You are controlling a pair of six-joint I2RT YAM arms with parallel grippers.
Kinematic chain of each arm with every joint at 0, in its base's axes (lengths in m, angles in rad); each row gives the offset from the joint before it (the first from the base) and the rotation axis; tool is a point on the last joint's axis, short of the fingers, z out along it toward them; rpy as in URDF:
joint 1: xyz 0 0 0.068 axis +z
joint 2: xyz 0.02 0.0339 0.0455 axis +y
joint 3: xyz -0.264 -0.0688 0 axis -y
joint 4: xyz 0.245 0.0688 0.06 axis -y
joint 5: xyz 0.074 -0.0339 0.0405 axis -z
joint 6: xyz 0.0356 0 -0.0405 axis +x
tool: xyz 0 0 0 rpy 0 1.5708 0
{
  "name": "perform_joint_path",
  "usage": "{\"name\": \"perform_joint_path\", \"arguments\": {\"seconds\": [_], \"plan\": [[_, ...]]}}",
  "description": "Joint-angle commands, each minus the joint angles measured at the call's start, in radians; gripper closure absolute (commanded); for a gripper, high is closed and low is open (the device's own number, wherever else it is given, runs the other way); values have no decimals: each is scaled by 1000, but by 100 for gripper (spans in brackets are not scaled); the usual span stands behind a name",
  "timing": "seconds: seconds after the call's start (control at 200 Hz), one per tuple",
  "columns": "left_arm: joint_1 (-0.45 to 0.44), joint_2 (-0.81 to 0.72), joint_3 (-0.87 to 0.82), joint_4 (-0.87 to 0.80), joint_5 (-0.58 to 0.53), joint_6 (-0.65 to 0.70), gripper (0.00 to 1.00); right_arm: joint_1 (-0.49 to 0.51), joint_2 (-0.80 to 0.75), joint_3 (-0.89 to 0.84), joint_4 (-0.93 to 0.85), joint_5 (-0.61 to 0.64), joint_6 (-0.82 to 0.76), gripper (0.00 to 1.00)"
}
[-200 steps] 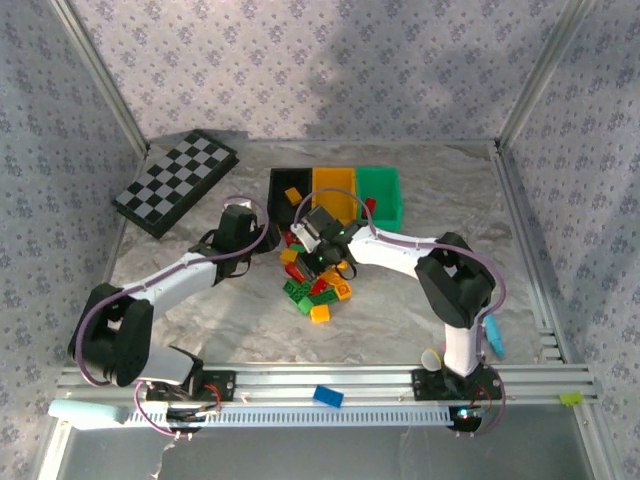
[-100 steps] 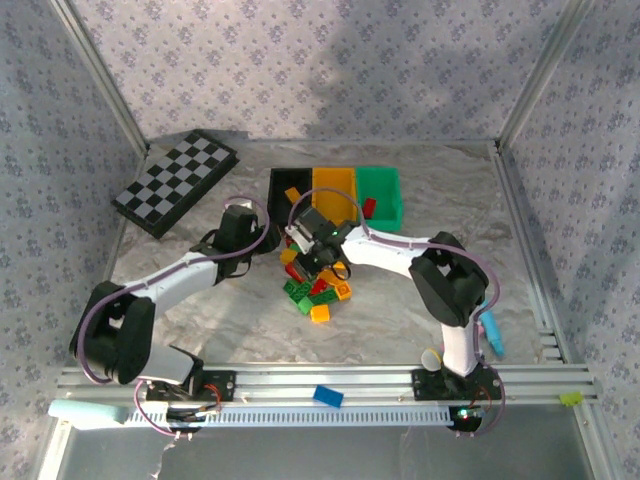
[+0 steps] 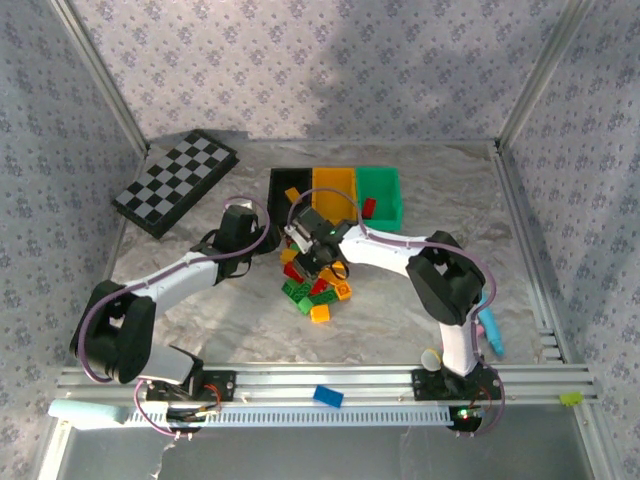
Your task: Sort the legos into containers by color
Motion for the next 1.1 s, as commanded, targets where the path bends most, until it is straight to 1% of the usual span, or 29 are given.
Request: {"name": "perform_joint_path", "arguments": {"seconds": [0.0, 0.215, 0.37, 0.76, 0.865, 1.094], "plan": [[-9, 3, 18, 8, 1, 13, 41, -7, 12, -5, -44, 27, -8, 58], [-9, 3, 20, 8, 3, 12, 41, 19, 23, 0, -43, 21, -4, 58], [-9, -6, 18, 3, -1, 14, 41, 31, 46, 11, -54, 44, -6, 58], [-9, -7, 20, 0, 0, 13, 41, 10, 96, 32, -86, 56, 2, 56], [-9, -4, 24, -6, -6, 16, 41, 10, 87, 25, -72, 41, 5, 59], [-9, 4, 27, -1, -3, 12, 41, 16, 85, 36, -74, 25, -2, 59]]}}
